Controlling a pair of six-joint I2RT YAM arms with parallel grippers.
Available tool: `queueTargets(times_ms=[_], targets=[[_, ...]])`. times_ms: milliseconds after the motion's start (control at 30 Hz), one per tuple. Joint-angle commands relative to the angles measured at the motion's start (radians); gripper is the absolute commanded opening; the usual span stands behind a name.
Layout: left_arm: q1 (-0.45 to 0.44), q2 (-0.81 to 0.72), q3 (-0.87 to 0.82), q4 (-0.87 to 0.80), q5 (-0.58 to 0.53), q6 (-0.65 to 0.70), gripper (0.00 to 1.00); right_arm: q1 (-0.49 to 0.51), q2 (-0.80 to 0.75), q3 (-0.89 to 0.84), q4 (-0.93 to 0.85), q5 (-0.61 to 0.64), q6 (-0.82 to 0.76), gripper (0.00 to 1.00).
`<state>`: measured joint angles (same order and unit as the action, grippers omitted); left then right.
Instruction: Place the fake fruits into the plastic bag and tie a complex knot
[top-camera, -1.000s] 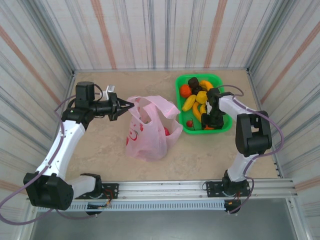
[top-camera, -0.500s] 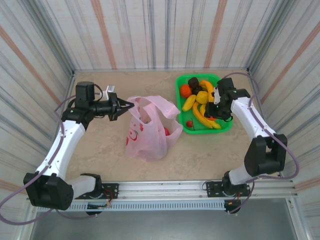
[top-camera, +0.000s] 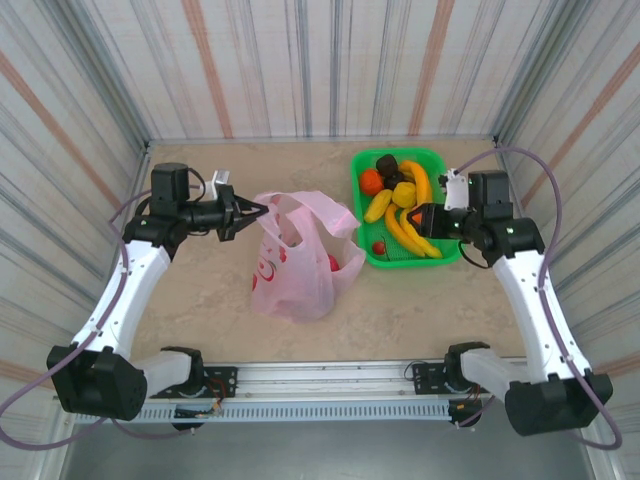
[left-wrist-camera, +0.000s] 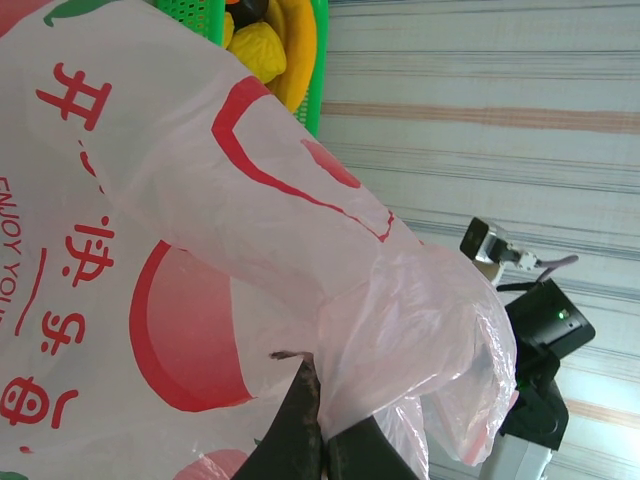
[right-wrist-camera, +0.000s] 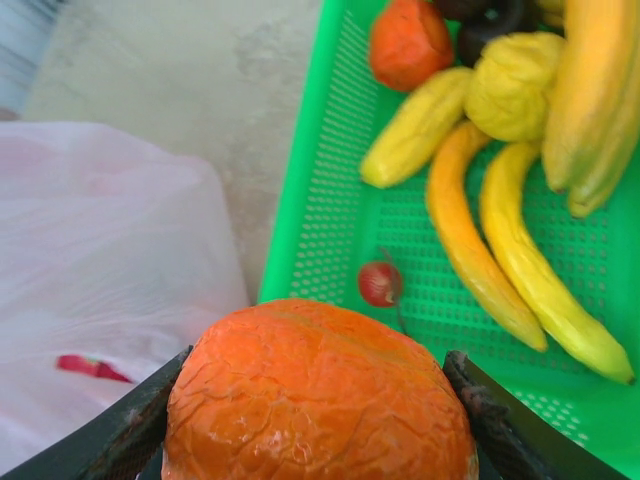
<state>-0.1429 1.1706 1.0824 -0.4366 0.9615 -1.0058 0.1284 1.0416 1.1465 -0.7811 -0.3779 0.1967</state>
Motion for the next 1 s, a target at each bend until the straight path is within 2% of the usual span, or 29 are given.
queueTargets(times_ms=[0,233,467,733,967], targets=[[0.008,-0.004,0.002,0.025,0.023,0.022,0.00,-0.007,-0.046,-0.028,0.028,-0.101,-0.009,0.55],[0.009,-0.006,-0.003,0.025,0.023,0.020,0.00,0.039,-0.180,-0.114,0.094,-0.239,0.029,0.53],[0.009,-0.007,0.001,0.025,0.023,0.019,0.00,0.144,-0.232,-0.176,0.136,-0.221,0.052,0.53],[0.009,-0.008,0.000,0.028,0.022,0.019,0.00,0.303,-0.273,-0.318,0.367,-0.184,0.146,0.53],[0.009,-0.010,-0.005,0.032,0.026,0.021,0.00,0.411,-0.221,-0.358,0.510,-0.144,0.177,0.53]])
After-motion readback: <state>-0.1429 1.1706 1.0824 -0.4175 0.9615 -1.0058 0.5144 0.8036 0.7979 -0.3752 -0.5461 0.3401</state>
